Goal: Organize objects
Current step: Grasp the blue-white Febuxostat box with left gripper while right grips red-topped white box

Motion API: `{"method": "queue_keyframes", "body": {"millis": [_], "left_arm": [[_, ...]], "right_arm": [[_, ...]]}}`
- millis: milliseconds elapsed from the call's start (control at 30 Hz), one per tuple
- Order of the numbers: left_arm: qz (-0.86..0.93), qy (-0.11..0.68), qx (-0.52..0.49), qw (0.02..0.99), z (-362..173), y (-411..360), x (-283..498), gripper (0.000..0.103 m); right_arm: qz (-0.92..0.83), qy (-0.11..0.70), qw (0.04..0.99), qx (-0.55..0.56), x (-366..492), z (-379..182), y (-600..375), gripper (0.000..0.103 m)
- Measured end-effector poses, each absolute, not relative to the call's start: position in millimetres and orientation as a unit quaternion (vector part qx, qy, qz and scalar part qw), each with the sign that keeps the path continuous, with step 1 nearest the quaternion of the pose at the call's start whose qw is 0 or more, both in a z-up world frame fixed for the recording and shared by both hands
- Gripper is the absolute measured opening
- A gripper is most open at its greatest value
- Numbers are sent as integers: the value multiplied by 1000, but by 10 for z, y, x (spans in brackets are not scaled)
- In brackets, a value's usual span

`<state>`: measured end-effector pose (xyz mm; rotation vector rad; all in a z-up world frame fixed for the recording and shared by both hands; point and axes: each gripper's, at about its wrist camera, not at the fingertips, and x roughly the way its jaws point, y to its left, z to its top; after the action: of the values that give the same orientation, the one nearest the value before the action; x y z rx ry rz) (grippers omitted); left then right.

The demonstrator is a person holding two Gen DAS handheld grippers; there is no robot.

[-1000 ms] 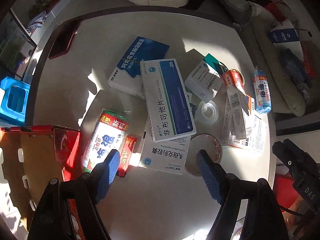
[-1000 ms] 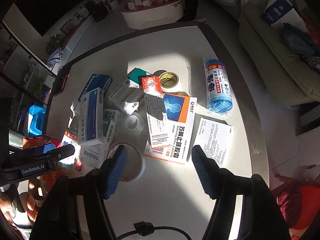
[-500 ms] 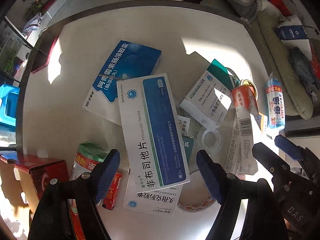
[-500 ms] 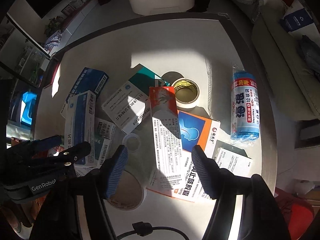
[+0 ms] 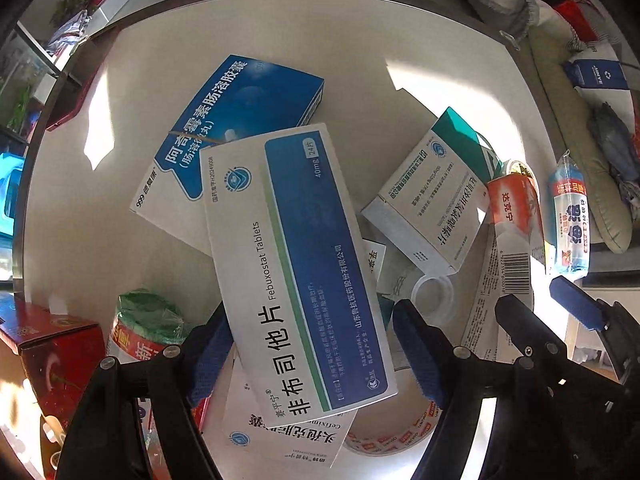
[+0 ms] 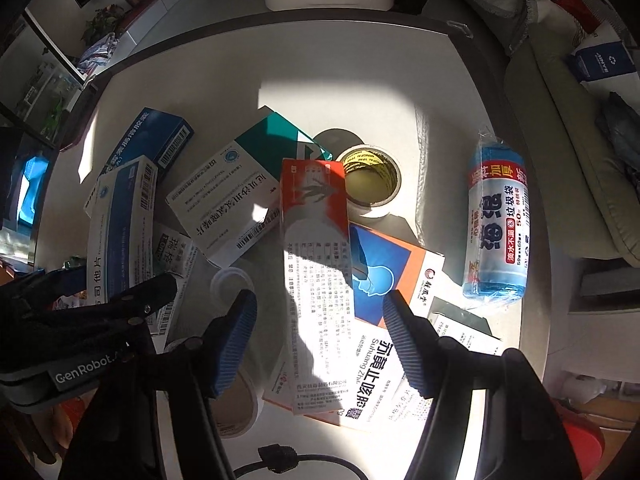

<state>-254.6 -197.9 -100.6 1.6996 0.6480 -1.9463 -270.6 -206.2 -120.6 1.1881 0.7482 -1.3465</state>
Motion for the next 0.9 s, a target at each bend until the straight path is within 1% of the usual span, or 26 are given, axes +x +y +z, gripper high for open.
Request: {"method": "queue_keyframes", "body": {"millis": [67,167,233,267,367,400,700,900], "left_arm": [[-712,235,618,238,-1013,-1983,-2543,83],[-712,234,618,236,-1035,-1993,-2526,82],[-714,232,617,234,-1026,-2000,-2510,82],[-715,232,617,232,-1020,-2004,-2502,81],[-722,223,614,228,-990,-2023,-2465,80],[-724,223,611,230,-985,-2034,-2447,80],[-733,231,604,212,-898,-2117,-2267,79],[-729,252,606,192,-915,-2142,-2173,80]], "right_arm": [[-570,316,565,506,-2704,-1224,-2068,62],[-566,326,563,506,-2656,-1273,-2075,54],[-566,333,559,506,-2623,-1309,-2079,39],[-566,335,557,507,-2615,-1325,-2079,37],[-576,344,559,488,-2571,-1303,-2064,35],[-578,346,557,486,-2565,-1301,-2058,33],[-583,316,553,503,-2698,-1264,-1964,33],[-575,315,553,514,-2685,-1306,-1953,33]]}}
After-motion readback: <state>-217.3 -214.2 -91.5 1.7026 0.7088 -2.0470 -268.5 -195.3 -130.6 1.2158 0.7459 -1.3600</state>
